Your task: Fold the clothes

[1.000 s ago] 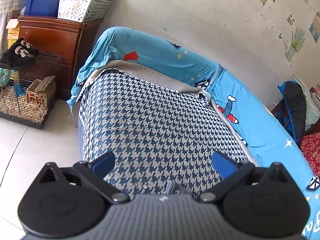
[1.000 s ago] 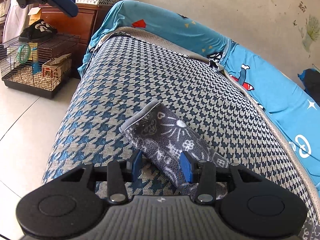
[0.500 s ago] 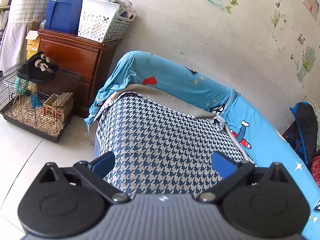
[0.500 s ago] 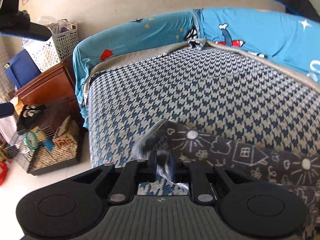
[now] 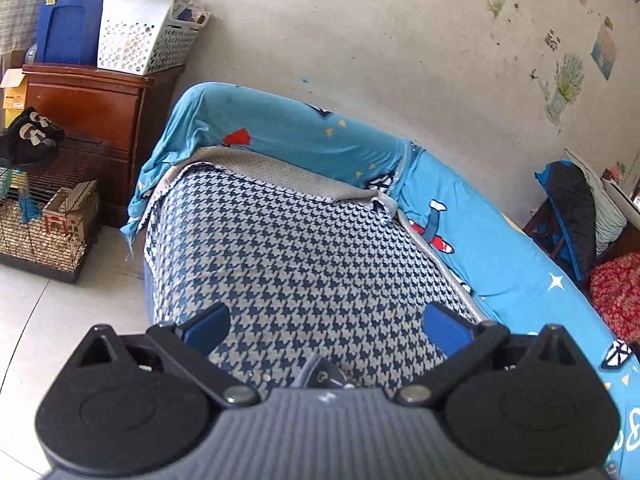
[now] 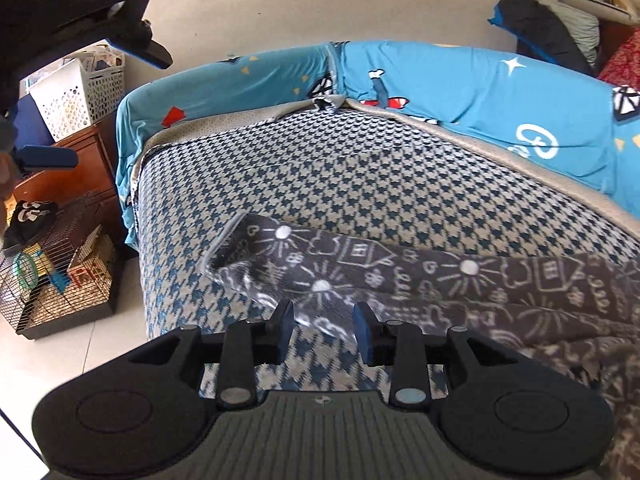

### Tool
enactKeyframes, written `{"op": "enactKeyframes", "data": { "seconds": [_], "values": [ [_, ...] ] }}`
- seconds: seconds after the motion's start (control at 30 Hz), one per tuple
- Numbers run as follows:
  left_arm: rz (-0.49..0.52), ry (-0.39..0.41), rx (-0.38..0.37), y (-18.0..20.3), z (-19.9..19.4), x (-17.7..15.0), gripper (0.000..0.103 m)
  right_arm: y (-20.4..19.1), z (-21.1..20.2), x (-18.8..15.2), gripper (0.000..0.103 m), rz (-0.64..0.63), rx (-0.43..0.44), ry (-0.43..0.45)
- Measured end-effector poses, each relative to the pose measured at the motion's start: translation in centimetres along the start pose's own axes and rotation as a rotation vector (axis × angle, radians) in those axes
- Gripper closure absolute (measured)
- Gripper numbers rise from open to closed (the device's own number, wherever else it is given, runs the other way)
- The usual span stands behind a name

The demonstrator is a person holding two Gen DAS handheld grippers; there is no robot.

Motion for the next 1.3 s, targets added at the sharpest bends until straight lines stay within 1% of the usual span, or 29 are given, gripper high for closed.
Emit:
{"op": "enactKeyframes", "data": {
  "seconds": [0.2,0.3,0.5,0.7,0.83,0.93,1.1,1.17,1.23,1.3],
  "values": [
    [0.133,-0.036,-0.089,4.0,-0.6,-2.5,0.0,3.3,-4.1,-2.3,0.068,0.023,-0.084,-0.006],
    [0.166,-0.057,-0.13,5.6,-1.0,-3.7,0.0,4.5,-5.7,-3.4,0.068,0.036,-0.114,-0.009],
    [0.269,-0.076,-0.18,8.7,-2.0,-6.2,0.0,6.1,-8.2,-5.3,0.067,0.047,-0.154,-0.013],
    [0.327,-0.106,-0.244,10.8,-3.0,-8.2,0.0,7.1,-10.2,-6.6,0.066,0.057,-0.182,-0.011],
    [0.371,-0.117,-0.262,11.6,-3.3,-9.2,0.0,7.6,-12.3,-8.0,0.065,0.044,-0.21,0.002],
    [0.399,-0.127,-0.284,12.2,-3.7,-9.8,0.0,8.5,-14.0,-9.7,0.061,0.06,-0.253,0.004],
    [0.436,-0.176,-0.359,13.4,-4.3,-11.5,0.0,10.2,-16.6,-12.6,0.061,0.094,-0.328,0.001],
    [0.469,-0.196,-0.387,14.2,-4.6,-12.5,0.0,10.8,-17.0,-13.7,0.061,0.11,-0.346,-0.019],
    [0.506,-0.221,-0.417,15.0,-4.9,-13.6,0.0,11.1,-17.0,-14.8,0.061,0.13,-0.359,-0.062],
    [0.548,-0.248,-0.451,15.9,-5.4,-15.1,0.0,10.9,-17.4,-15.8,0.061,0.142,-0.357,-0.075]
  ]
}}
Point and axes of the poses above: each gripper's, at about its wrist camera, not at the fingertips, and z roughly the way its jaws point, y to its right, x to its top, the point moved 4 cm from there along z, roughly the way its jaws point
